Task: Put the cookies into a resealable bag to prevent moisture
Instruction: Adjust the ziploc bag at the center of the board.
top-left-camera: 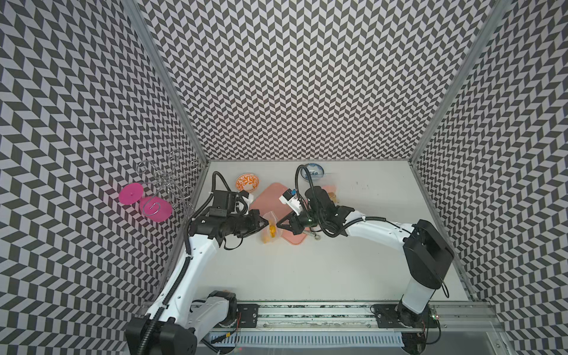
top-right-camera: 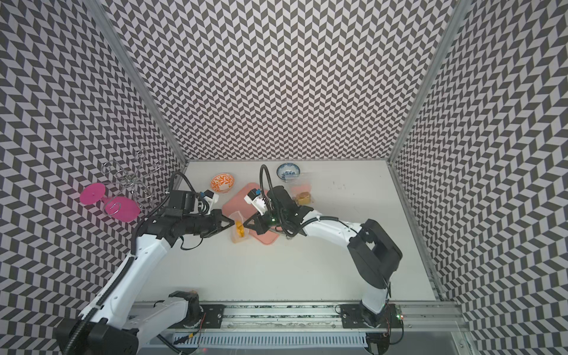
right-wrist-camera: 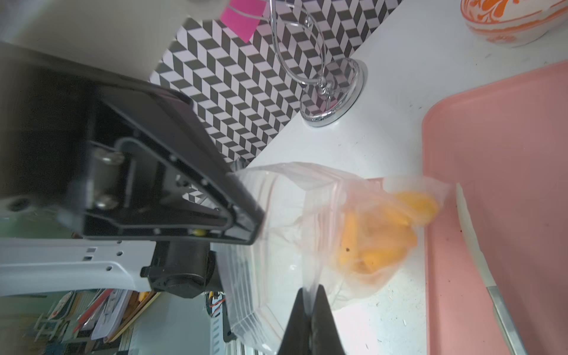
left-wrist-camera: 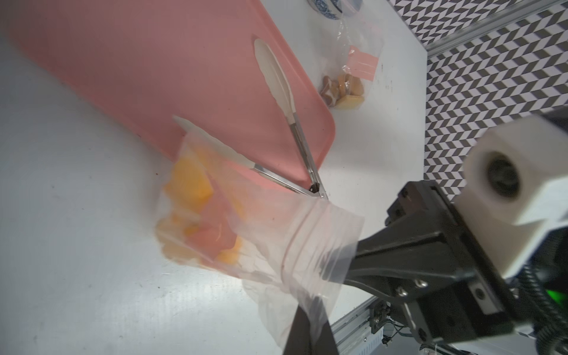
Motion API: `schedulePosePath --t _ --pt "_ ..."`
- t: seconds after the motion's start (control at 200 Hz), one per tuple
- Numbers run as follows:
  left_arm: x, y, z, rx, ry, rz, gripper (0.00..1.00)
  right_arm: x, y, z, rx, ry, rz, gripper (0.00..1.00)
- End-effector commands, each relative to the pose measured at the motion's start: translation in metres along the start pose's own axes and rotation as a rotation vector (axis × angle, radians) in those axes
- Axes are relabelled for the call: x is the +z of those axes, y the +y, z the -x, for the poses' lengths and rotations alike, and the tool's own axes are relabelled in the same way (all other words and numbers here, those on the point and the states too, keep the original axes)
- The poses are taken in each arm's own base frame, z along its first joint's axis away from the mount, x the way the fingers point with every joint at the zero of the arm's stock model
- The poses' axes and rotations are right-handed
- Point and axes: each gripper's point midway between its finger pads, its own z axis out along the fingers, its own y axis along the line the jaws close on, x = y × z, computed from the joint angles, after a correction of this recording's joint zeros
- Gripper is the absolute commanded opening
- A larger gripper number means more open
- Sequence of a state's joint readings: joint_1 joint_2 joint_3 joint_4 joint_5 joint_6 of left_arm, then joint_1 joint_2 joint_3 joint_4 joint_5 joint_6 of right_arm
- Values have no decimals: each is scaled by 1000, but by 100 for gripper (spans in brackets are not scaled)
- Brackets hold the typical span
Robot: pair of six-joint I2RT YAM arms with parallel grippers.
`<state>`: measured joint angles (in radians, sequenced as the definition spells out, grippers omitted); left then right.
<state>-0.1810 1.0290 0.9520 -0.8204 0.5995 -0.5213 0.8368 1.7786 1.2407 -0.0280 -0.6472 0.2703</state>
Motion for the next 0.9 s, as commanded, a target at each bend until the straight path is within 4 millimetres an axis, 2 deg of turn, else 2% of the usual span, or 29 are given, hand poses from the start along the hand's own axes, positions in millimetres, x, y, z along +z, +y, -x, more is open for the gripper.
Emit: schedulePosePath --t 0.0,0.105,0.235,0.321,0.506,0.656,0.711,0.806,0.896 --pt "10 -19 -27 -61 73 -93 0 -8 19 6 -85 12 39 3" --pt "14 -29 -43 -100 108 -169 0 -13 21 7 -121 22 27 3" --pt "19 -38 -51 -165 107 -269 0 -10 21 4 -156 47 44 3" --pt "23 -33 -51 -184 77 -271 0 -3 19 -1 -179 73 70 3" --pt "46 -6 -55 -253 56 -246 0 12 6 -18 -207 117 95 6" --pt "50 0 -42 -276 -5 -243 0 1 -1 -14 -242 73 49 17" --pt "50 1 -38 -284 -18 -245 0 -6 -3 -14 -248 54 35 25" --pt "52 3 -35 -291 -23 -245 0 -24 -3 -8 -285 1 -19 40" --pt "55 3 -34 -295 -14 -252 0 -51 0 0 -325 -89 -76 50"
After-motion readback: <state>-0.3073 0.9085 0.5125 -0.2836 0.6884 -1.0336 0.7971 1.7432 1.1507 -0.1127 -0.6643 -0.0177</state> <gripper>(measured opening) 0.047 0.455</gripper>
